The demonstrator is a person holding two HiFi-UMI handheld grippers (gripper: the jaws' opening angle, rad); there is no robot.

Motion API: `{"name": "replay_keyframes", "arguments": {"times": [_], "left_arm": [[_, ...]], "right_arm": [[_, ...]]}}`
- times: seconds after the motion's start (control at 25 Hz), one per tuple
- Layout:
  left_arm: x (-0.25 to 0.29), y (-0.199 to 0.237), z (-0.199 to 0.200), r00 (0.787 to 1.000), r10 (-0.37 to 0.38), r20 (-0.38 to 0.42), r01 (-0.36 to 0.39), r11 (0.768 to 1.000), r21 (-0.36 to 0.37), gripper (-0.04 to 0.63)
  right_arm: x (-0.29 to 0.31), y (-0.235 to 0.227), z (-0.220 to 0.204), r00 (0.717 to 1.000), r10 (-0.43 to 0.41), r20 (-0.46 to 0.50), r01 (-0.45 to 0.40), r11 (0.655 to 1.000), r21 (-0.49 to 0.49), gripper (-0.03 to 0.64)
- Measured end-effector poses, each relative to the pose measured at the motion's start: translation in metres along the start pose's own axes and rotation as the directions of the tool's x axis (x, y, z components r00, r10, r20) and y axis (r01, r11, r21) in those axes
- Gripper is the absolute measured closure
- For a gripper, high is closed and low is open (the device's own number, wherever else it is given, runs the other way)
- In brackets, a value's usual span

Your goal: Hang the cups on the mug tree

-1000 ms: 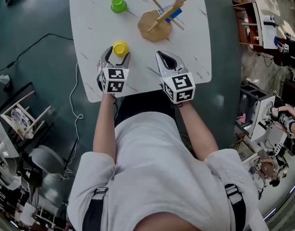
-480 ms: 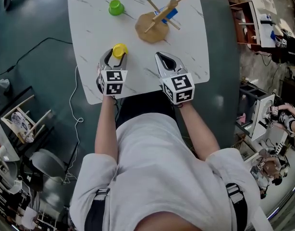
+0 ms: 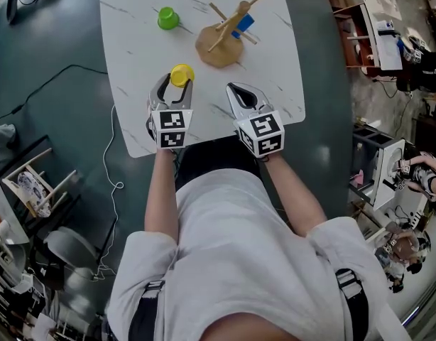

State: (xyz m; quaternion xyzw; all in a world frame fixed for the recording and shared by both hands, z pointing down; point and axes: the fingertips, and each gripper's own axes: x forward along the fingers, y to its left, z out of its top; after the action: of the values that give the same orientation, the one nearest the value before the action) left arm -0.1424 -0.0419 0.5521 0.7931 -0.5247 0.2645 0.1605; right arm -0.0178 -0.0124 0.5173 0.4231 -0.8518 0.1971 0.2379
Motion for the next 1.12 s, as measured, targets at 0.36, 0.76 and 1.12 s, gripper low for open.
{"name": "replay_keyframes", "arguments": {"times": [0.36,0.76,1.12], "left_arm": [[-0.018,-0.013,0.028,0.996,0.025,0.086,-0.022,0.999,-0.031,0.377],[-0.034,-0.017,0.074,0.971,0.020,0.238,0.020,0.986,-0.164,0.377],[-0.016,-0.039,0.084,0.971,-0.018,0.240,0.057,0.986,-0.156,0.377]], "right_arm": [[-0.012,0.006,-0.004,1.000,0.025,-0.001,-0.025,0.999,-0.033,0.618],[-0.028,0.002,-0.002,1.000,0.031,0.001,-0.031,0.998,-0.056,0.618],[-0.039,-0.024,-0.004,1.000,0.001,-0.001,-0.001,0.999,-0.038,0.617]]}}
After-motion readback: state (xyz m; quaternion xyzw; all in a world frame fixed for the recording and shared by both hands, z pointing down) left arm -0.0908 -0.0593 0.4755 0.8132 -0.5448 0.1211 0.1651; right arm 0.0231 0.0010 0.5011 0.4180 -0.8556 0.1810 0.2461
